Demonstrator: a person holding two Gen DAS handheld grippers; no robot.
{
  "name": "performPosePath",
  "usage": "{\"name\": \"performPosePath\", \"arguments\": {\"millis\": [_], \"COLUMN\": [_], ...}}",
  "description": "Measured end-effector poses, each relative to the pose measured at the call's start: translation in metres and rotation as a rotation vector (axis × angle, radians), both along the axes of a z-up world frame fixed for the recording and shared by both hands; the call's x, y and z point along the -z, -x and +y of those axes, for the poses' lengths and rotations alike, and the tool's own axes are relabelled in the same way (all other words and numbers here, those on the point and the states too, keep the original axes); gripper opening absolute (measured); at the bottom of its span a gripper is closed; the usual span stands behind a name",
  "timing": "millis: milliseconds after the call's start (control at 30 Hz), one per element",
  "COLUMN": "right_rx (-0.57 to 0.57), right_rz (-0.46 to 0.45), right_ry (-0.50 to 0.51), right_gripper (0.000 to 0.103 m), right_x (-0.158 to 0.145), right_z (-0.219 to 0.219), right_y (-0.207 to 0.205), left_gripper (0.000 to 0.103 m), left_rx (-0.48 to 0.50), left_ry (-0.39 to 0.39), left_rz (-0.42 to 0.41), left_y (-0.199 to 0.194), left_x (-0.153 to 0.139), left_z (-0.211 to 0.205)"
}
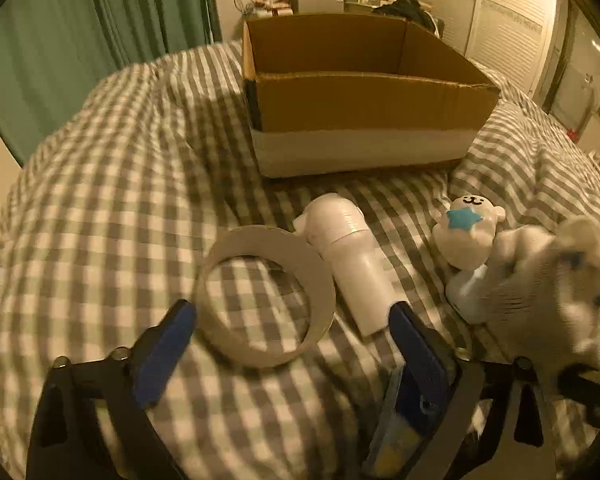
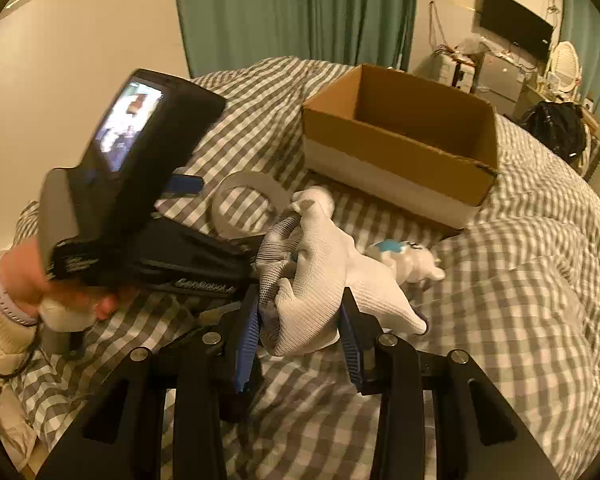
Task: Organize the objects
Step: 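Reach the right tool to the white glove and grasp it, then grasp the white tape roll with the left tool while the right lifts the glove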
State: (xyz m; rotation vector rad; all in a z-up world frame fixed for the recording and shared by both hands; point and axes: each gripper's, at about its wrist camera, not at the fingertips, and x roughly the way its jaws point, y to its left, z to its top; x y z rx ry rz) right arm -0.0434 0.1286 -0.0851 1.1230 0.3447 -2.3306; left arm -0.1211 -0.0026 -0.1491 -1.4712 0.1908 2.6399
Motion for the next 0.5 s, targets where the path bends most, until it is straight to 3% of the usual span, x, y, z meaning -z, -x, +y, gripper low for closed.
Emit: {"name": "performPosePath", "arguments": {"millis": [100, 167, 300, 500], "right_rx": [0.020, 0.036, 0.063, 0.088], "right_rz": [0.020, 0.025, 0.033, 0.074], "right_ry": [0.003, 0.006, 0.001, -0.012], "right_gripper": [0.036, 0.036, 0.036, 0.036], "right_x": [-0.005, -0.007, -0.007, -0.018], "right_z": [0.006, 0.010, 0.013, 0.012], "right_y": [0.001, 0.001, 0.000, -0.020], "left_gripper": [0.072, 0.072, 0.071, 0.071], "left_rx": [-0.004, 0.001, 0.010, 0.011], "left_ry": [0.039, 0.000, 0.014, -0.042], "left_rz": [-0.003, -0.006, 0.040, 0.057], "left_y": [0.001, -0.003, -0.021, -0.054], "left_x": [0.006, 0.004, -0.007, -0.029], "left_z": [0.001, -0.001, 0.001, -0.006]}}
